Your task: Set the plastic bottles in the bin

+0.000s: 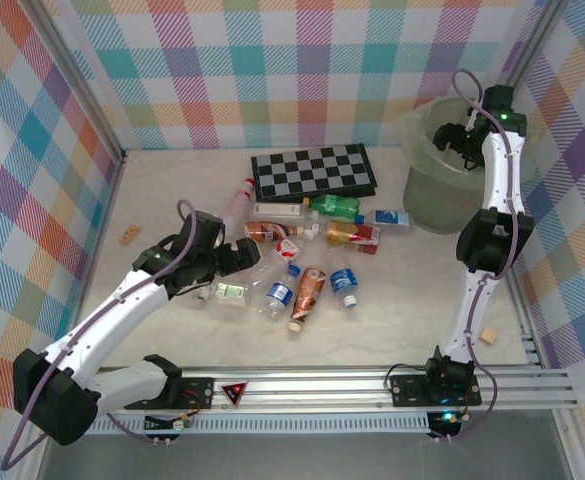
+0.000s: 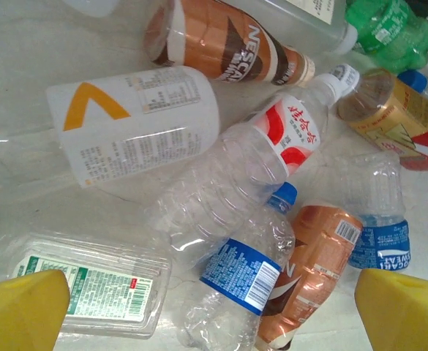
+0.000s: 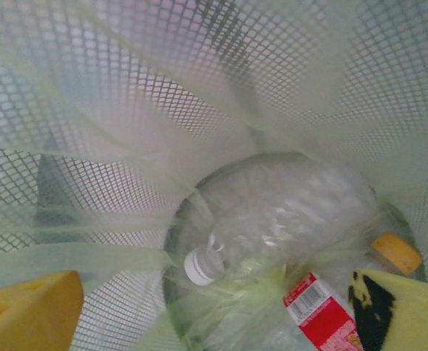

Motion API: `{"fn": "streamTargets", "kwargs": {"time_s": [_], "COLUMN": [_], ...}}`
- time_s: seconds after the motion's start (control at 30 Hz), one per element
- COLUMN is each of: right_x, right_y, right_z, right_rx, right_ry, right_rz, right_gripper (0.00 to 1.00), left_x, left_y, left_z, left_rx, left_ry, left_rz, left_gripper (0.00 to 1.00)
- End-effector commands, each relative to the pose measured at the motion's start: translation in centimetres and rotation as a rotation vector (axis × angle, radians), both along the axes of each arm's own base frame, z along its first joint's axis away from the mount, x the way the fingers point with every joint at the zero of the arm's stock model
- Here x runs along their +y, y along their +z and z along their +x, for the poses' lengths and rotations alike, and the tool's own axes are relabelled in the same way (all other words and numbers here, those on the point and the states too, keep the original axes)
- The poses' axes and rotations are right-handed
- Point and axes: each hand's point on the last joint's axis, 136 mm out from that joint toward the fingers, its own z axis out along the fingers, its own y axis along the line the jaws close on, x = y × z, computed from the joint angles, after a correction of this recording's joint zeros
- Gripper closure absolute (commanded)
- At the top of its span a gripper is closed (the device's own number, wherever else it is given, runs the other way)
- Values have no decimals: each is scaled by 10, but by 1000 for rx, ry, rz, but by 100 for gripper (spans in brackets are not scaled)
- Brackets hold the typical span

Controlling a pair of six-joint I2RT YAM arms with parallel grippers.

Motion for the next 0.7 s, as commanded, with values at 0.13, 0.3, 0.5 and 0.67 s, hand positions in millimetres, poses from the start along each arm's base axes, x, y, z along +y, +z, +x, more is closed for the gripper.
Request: {"fn": "streamTargets", "kwargs": {"time_s": [0.13, 0.3, 0.5, 0.67], "right_x": [0, -1, 6, 42], "right_y": [72, 105, 141, 162], "right_z": [-19, -38, -64, -79], "right_rx": [-126, -165, -231, -297], "right_ry": [-16, -24, -39, 13], "right_rz": [-3, -32, -32, 28], "right_gripper": [1, 1, 1, 1], "left_x": [26, 29, 24, 18], "left_y": [-28, -36, -42, -49], "left_z": [-11, -18, -28, -33], "left_rx": [91, 97, 101, 99], "left_ry": [353, 494, 523, 567], "left_rz": [-113, -180, -123, -114], "left_gripper": [1, 1, 2, 2]}}
